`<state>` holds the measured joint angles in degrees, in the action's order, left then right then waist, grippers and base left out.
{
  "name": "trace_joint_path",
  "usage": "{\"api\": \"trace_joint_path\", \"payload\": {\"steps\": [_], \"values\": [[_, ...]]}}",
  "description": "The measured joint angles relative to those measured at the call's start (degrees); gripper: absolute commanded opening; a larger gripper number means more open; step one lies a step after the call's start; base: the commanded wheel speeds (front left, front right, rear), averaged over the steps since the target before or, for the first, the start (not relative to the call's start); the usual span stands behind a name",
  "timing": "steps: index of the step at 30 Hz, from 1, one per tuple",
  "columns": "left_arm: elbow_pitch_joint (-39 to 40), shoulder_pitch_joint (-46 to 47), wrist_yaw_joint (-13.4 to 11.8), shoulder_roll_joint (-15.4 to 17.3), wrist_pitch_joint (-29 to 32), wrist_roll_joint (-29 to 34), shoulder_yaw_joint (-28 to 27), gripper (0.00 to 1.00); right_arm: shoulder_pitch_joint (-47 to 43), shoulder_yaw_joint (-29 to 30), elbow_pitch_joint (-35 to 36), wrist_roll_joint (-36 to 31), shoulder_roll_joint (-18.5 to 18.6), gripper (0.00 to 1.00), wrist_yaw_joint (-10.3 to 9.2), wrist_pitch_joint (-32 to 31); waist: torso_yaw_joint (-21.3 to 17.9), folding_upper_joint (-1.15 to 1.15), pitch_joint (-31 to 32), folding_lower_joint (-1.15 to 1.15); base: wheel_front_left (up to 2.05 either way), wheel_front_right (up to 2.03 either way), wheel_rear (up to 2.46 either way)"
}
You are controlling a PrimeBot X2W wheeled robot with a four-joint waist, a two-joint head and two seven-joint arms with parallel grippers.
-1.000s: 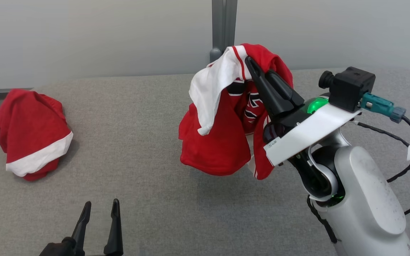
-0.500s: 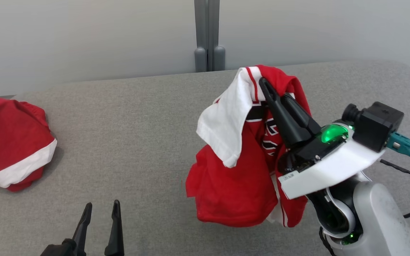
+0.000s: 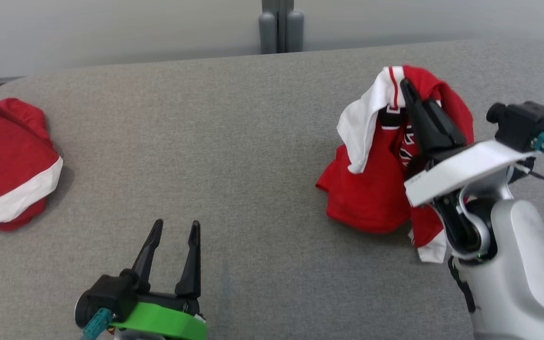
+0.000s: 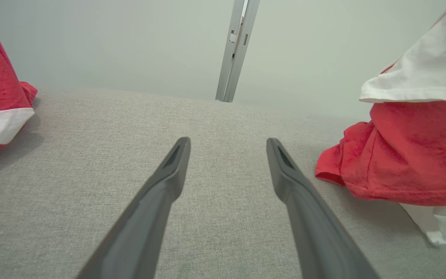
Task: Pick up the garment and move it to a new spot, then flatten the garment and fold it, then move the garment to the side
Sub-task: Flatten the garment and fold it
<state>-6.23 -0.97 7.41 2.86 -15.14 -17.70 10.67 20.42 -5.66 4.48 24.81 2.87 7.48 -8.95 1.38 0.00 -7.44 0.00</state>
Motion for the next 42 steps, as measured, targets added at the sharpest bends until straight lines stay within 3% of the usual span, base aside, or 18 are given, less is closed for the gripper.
{"api": "trace_joint_path", "payload": {"steps": [10,11,12,13,14,20,29,42], "values": [[-2.0,5.13,0.0,-0.01,0.0,-4.03,7.13,1.0,24.44,4.27,-35.85,-8.61,-0.09,0.01,0.01,4.81,9.05,0.0,-4.31,0.0,0.0,0.0,0.0],[-2.14,5.13,0.0,-0.01,0.0,-4.2,7.46,1.0,25.47,4.05,-37.86,-9.94,-0.05,0.18,0.01,5.76,9.72,0.0,-4.56,0.0,0.0,0.0,0.0],[-2.24,5.14,0.0,-0.02,0.0,-4.28,7.65,1.0,26.8,4.0,-40.4,-10.47,-0.12,0.45,0.01,6.8,10.52,0.0,-4.85,0.0,0.0,0.0,0.0],[-2.36,5.14,0.0,-0.02,0.0,-4.3,7.78,1.0,28.06,3.83,-42.92,-10.7,-0.16,0.92,0.01,7.86,11.25,0.0,-5.14,0.0,0.0,0.0,0.0],[-2.52,5.15,0.0,-0.01,0.0,-4.37,7.79,1.0,29.03,3.67,-45.02,-11.74,-0.15,1.0,0.01,9.16,11.88,0.0,-5.41,0.0,0.0,0.0,0.0],[-3.22,5.05,0.0,-0.01,0.0,-3.89,6.19,1.0,31.67,0.42,-51.86,-12.09,-0.16,1.0,0.01,15.63,12.97,0.0,-5.83,0.0,0.0,0.0,0.0],[-3.01,1.12,0.0,-0.04,0.0,-2.16,1.64,1.0,25.75,-3.65,-50.3,-16.14,-0.08,1.0,0.03,20.93,9.18,0.0,-3.37,0.0,0.0,0.0,0.0],[-1.08,-2.47,0.0,-0.04,0.0,-1.13,-0.69,1.0,9.77,6.78,-42.17,-28.0,1.48,1.0,0.03,14.13,0.82,0.0,0.85,0.0,0.0,0.0,0.0]]}}
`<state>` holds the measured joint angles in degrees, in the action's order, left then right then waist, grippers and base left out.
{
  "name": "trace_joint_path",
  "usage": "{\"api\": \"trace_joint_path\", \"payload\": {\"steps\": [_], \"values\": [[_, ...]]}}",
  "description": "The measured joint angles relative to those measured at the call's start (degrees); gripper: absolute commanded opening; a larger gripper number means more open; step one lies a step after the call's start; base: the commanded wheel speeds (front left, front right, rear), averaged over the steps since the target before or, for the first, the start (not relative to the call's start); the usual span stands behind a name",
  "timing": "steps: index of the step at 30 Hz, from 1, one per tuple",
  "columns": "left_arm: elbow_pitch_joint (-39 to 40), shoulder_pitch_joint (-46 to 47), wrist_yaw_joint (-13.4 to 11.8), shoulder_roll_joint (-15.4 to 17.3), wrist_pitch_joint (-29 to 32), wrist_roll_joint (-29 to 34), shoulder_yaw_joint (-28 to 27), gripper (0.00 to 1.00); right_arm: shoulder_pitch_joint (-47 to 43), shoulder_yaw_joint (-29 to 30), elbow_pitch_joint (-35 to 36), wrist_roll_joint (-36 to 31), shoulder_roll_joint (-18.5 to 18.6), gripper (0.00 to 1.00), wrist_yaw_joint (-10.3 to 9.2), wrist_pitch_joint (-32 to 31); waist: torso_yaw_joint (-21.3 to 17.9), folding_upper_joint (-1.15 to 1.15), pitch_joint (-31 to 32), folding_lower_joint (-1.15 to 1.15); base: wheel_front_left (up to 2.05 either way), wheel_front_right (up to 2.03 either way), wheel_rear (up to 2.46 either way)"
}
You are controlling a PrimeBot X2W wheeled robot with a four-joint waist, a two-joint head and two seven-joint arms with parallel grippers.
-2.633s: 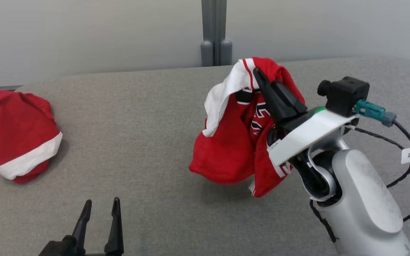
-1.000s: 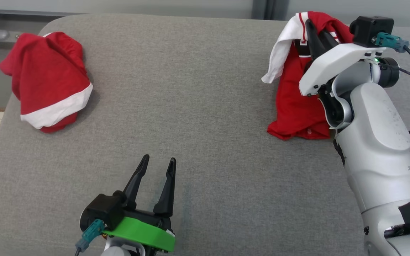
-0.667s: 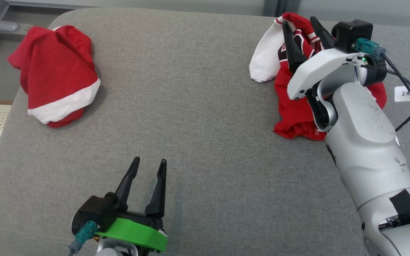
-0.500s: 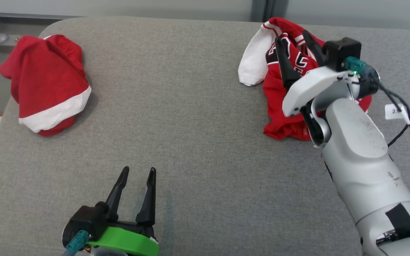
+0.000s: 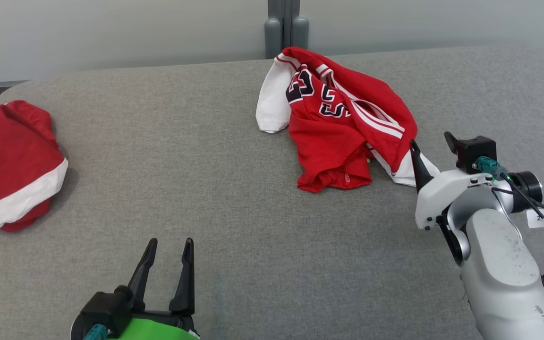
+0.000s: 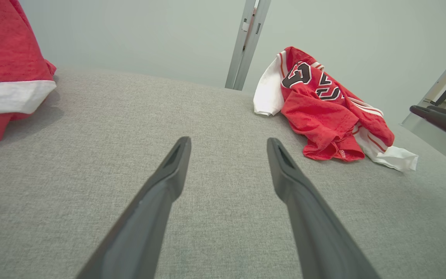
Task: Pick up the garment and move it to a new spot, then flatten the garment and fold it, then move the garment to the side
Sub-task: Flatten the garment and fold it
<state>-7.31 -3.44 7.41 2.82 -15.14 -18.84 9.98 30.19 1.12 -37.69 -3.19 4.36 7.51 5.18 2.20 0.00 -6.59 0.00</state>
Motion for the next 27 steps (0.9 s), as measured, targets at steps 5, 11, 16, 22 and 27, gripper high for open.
{"api": "trace_joint_path", "payload": {"steps": [5,11,16,22,27], "values": [[0.08,1.41,0.0,-0.01,0.0,0.0,0.92,1.0,-1.63,4.0,0.74,-3.43,-0.38,1.0,0.01,-2.68,-0.6,0.0,-1.65,0.0,0.0,0.0,0.0],[-0.02,2.57,0.0,0.0,0.0,0.4,1.04,1.0,-1.29,7.68,-1.24,-6.15,-0.94,1.0,0.01,-5.19,-0.21,0.0,-4.03,0.0,0.0,0.0,0.0],[-0.13,4.09,0.0,0.38,0.0,0.4,1.18,1.0,1.12,9.25,-5.37,-7.93,-1.36,1.0,0.01,-6.61,0.33,0.0,-6.07,0.0,0.0,0.0,0.0],[-0.58,4.7,0.0,0.45,0.0,0.4,1.13,1.0,3.5,8.11,-8.15,-5.65,-1.48,0.0,0.01,-4.41,0.8,0.0,-6.46,0.0,0.0,0.0,0.0],[-0.94,4.46,0.0,0.42,0.0,0.38,0.64,1.0,5.99,3.97,-5.2,-4.36,-1.46,0.0,0.01,-1.24,0.44,0.0,-5.06,0.0,0.0,0.0,0.0]]}}
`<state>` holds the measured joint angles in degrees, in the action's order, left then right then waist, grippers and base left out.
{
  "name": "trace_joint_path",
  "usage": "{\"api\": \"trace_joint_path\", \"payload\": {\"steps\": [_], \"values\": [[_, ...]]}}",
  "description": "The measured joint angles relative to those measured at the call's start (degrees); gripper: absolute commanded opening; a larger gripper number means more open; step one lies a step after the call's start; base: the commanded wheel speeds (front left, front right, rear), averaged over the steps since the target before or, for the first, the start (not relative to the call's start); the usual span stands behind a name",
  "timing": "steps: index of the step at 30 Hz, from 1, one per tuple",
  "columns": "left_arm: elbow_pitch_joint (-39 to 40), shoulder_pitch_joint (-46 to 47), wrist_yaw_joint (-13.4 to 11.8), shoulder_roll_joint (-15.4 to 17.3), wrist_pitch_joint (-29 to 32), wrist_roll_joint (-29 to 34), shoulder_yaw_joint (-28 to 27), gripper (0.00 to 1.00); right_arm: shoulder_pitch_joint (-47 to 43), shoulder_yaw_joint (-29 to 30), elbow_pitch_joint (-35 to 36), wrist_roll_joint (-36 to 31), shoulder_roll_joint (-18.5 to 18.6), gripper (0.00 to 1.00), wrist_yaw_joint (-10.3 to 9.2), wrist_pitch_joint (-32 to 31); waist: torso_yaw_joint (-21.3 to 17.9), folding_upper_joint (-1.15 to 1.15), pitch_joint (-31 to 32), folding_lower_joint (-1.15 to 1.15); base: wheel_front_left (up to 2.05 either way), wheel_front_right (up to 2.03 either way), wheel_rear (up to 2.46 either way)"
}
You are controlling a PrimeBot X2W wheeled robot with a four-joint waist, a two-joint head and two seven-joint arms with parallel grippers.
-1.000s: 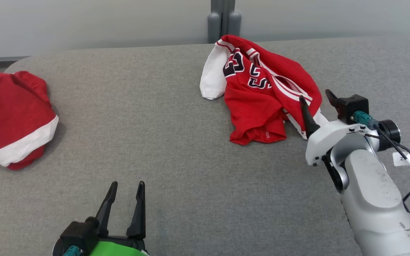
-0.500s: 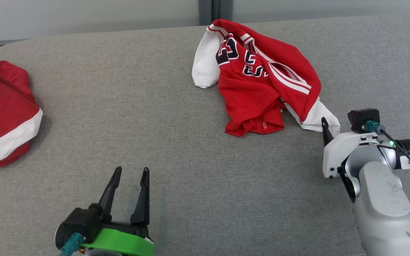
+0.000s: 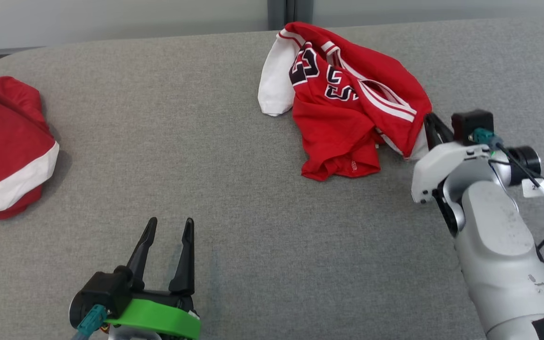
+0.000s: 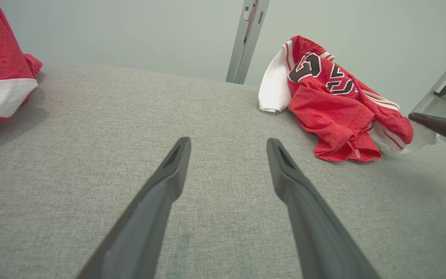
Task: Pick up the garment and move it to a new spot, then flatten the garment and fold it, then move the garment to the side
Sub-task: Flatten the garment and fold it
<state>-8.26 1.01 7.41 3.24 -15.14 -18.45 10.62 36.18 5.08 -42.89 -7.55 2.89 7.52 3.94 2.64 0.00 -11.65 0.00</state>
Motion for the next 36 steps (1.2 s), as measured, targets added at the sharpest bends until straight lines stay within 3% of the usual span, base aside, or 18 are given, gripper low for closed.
{"api": "trace_joint_path", "payload": {"steps": [6,12,17,26,36], "values": [[-0.05,-1.29,0.0,-0.19,0.0,0.0,-0.65,1.0,4.8,-9.73,10.2,2.75,0.27,0.0,0.0,-2.34,-0.61,0.0,2.52,0.0,0.0,0.0,0.0],[0.02,-2.22,0.0,-0.31,0.0,-0.23,-0.67,1.0,10.5,-23.01,24.95,11.77,5.05,0.0,0.0,-12.95,-0.74,0.0,5.02,0.0,0.0,0.0,0.0],[0.04,-2.83,0.0,-0.36,0.0,-2.23,0.31,1.0,15.26,-27.71,33.66,21.04,7.08,0.0,0.01,-21.24,0.14,0.0,6.25,0.0,0.0,0.0,0.0],[0.0,-3.54,0.0,-0.37,0.0,-4.2,0.73,1.0,20.14,-26.47,37.15,30.52,1.68,0.0,0.01,-29.15,2.65,0.0,7.8,0.0,0.0,0.0,0.0],[0.24,-5.36,0.0,-0.37,-0.01,-4.45,-0.04,1.0,16.33,-13.46,35.94,30.49,-0.03,0.0,0.01,-31.95,2.8,0.0,10.09,0.0,0.0,0.0,0.0]]}}
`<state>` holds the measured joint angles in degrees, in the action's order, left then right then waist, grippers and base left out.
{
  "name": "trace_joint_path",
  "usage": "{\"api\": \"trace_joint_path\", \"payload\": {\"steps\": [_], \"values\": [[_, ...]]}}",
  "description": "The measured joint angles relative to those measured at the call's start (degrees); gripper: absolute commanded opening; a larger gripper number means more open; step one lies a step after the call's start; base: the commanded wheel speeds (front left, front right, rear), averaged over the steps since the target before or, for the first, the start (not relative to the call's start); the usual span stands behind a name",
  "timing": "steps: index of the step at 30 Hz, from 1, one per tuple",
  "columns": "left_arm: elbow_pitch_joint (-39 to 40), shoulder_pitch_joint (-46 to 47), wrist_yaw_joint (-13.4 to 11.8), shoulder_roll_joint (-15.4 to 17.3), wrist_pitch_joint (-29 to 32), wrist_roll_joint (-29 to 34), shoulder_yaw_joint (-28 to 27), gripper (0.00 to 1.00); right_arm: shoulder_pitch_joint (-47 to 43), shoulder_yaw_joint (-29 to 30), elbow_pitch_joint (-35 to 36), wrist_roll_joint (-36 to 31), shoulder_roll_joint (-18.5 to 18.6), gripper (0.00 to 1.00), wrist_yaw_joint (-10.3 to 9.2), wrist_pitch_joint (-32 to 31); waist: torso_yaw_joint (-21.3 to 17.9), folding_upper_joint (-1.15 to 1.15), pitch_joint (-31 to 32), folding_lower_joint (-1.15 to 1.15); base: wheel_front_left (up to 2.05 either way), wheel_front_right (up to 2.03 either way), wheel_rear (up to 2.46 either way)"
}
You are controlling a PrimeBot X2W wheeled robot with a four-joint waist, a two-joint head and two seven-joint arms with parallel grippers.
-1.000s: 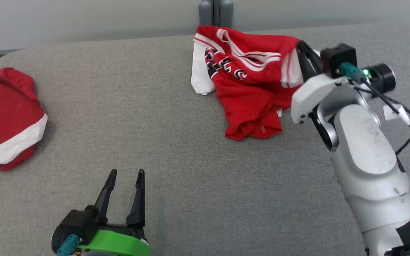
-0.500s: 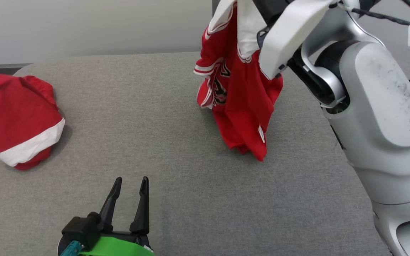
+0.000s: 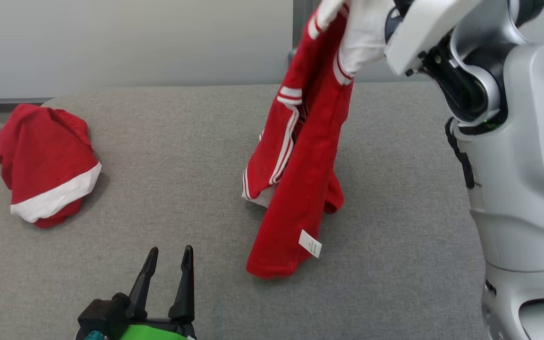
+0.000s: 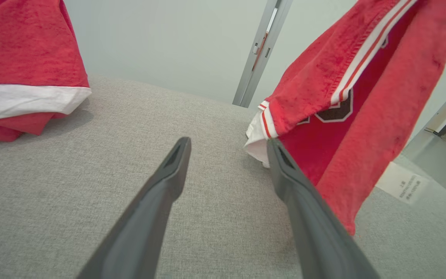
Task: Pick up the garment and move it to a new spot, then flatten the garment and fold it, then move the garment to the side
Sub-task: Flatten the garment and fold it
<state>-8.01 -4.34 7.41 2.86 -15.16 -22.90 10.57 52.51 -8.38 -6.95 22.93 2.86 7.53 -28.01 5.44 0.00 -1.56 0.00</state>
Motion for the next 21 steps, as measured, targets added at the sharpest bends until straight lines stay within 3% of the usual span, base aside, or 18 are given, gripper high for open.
{"api": "trace_joint_path", "payload": {"steps": [8,13,21], "values": [[0.35,-0.44,0.0,0.0,0.01,0.82,-1.23,1.0,-16.86,12.93,-1.11,-4.13,-0.01,0.0,-0.02,-3.08,-2.93,0.0,-0.76,0.0,0.0,0.0,0.0],[0.23,-0.02,0.0,0.0,0.01,1.72,-1.08,1.0,-22.58,20.46,-4.42,-6.89,0.0,0.0,-0.03,-0.01,-4.49,0.0,-2.25,0.0,0.0,0.0,0.0],[-0.2,1.64,0.0,-0.01,0.0,2.59,-0.09,1.0,-24.41,26.46,-18.0,-6.15,0.01,0.0,-0.04,7.98,-6.55,0.0,-4.47,0.0,0.0,0.0,0.0]]}}
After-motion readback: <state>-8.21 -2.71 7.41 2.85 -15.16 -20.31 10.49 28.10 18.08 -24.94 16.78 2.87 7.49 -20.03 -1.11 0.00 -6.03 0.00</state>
